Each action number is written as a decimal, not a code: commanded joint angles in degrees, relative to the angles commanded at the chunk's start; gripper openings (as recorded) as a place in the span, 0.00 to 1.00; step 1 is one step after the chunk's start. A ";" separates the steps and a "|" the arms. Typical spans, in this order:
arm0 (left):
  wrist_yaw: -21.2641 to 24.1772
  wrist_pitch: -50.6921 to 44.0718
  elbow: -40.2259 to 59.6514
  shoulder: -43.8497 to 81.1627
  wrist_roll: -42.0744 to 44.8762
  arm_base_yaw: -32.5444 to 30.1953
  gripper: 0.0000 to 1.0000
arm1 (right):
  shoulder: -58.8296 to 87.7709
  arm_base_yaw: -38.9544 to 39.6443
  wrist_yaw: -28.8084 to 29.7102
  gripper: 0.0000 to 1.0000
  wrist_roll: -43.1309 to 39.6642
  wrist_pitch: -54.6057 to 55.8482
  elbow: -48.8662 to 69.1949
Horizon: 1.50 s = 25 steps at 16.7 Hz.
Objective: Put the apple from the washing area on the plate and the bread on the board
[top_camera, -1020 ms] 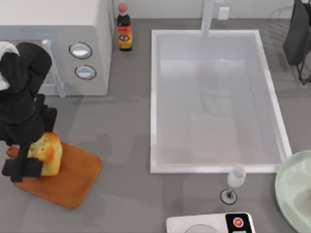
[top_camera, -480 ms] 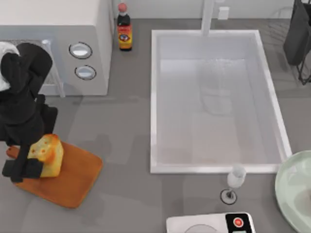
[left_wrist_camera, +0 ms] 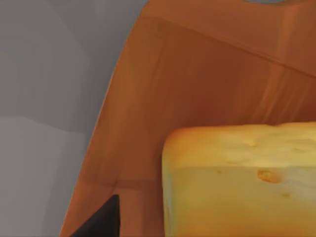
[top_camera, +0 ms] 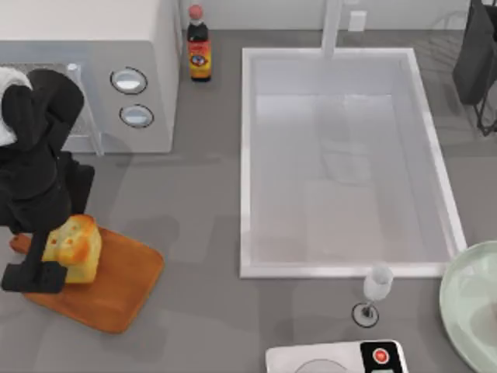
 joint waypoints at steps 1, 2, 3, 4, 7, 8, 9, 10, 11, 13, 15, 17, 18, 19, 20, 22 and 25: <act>0.00 0.00 0.00 0.00 0.00 0.00 1.00 | 0.00 0.00 0.00 1.00 0.00 0.00 0.00; 0.00 0.00 0.00 0.00 0.00 0.00 1.00 | 0.00 0.00 0.00 1.00 0.00 0.00 0.00; 0.00 -0.01 0.02 -0.05 0.00 0.06 1.00 | 0.00 0.00 0.00 1.00 0.00 0.00 0.00; 0.00 -0.01 0.02 -0.07 0.02 0.06 1.00 | 0.00 0.00 0.00 1.00 0.00 0.00 0.00; 0.00 1.50 -1.84 -3.64 3.10 0.12 1.00 | 0.00 0.00 0.00 1.00 0.00 0.00 0.00; 0.02 2.57 -3.27 -6.00 5.08 0.20 1.00 | 0.00 0.00 0.00 1.00 0.00 0.00 0.00; 0.04 3.93 -5.09 -8.93 7.51 0.33 1.00 | 0.00 0.00 0.00 1.00 0.00 0.00 0.00; 0.07 5.56 -7.25 -12.42 10.38 0.50 1.00 | 0.00 0.00 0.00 1.00 0.00 0.00 0.00; 0.12 7.45 -9.72 -16.46 13.72 0.72 1.00 | 0.00 0.00 0.00 1.00 0.00 0.00 0.00; 0.25 11.91 -15.41 -26.16 21.80 1.34 1.00 | 0.00 0.00 0.00 1.00 0.00 0.00 0.00; 0.41 17.12 -21.89 -37.88 31.74 2.21 1.00 | 0.00 0.00 0.00 1.00 0.00 0.00 0.00; 0.60 22.76 -28.77 -50.84 43.00 3.31 1.00 | 0.00 0.00 0.00 1.00 0.00 0.00 0.00; 0.69 25.61 -32.20 -57.34 48.98 3.95 1.00 | 0.00 0.00 0.00 1.00 0.00 0.00 0.00; 0.78 28.44 -35.58 -63.62 55.07 4.63 1.00 | 0.00 0.00 0.00 1.00 0.00 0.00 0.00; 0.85 31.18 -38.85 -69.52 61.10 5.35 1.00 | 0.00 0.00 0.00 1.00 0.00 0.00 0.00; 0.96 36.28 -44.93 -79.78 72.36 6.87 1.00 | 0.00 0.00 0.00 1.00 0.00 0.00 0.00; 1.05 42.79 -52.68 -91.09 85.67 9.16 1.00 | 0.00 0.00 0.00 1.00 0.00 0.00 0.00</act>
